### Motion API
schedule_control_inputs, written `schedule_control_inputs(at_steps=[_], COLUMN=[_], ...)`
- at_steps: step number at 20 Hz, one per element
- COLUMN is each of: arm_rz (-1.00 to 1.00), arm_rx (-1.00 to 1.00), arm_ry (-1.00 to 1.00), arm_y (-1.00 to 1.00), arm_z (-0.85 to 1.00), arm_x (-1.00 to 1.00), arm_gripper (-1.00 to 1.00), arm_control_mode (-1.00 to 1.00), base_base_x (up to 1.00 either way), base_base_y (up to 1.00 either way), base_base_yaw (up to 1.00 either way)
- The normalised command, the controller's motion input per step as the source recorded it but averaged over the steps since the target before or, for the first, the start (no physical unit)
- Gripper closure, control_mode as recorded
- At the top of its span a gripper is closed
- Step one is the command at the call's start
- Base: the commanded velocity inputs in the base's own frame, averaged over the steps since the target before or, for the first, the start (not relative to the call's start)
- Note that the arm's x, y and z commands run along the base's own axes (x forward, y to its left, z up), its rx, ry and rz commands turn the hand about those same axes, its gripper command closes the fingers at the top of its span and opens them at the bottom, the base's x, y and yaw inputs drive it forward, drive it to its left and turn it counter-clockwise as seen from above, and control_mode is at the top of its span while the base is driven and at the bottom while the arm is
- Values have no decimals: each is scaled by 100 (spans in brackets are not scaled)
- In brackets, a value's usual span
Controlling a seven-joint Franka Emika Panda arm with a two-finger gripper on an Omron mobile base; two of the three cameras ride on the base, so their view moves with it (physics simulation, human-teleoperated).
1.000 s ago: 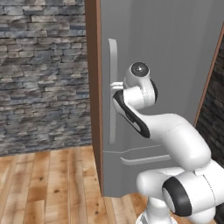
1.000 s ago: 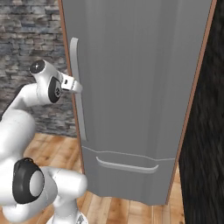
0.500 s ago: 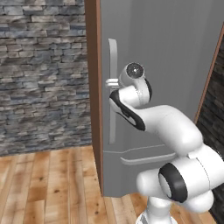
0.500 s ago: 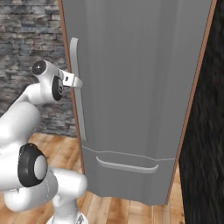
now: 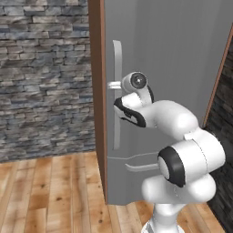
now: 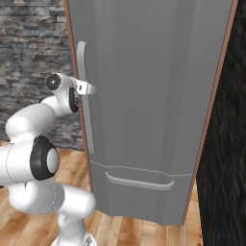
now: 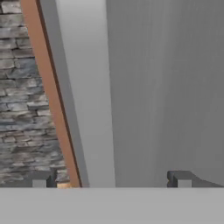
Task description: Open the fridge, remove the orange, squash, and shrimp, and place them on any counter.
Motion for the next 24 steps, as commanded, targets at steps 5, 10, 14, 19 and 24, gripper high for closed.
schedule_control_inputs(at_steps=[5,10,14,19,24], arm_rz=[1,0,0,-1,0], arm_rx=[0,0,0,0,0], arm_ry=[0,0,0,1,0], arm_y=[3,0,6,1,0], arm_z=[0,-2,-10,-6,0], arm_x=[88,87,83,49,-12], arm_gripper=[-100,-100,-100,100,100], arm_control_mode=[-100,-100,-100,-100,-100], base_base_x=[0,0,0,0,0], base_base_y=[0,0,0,0,0], base_base_yaw=[0,0,0,0,0])
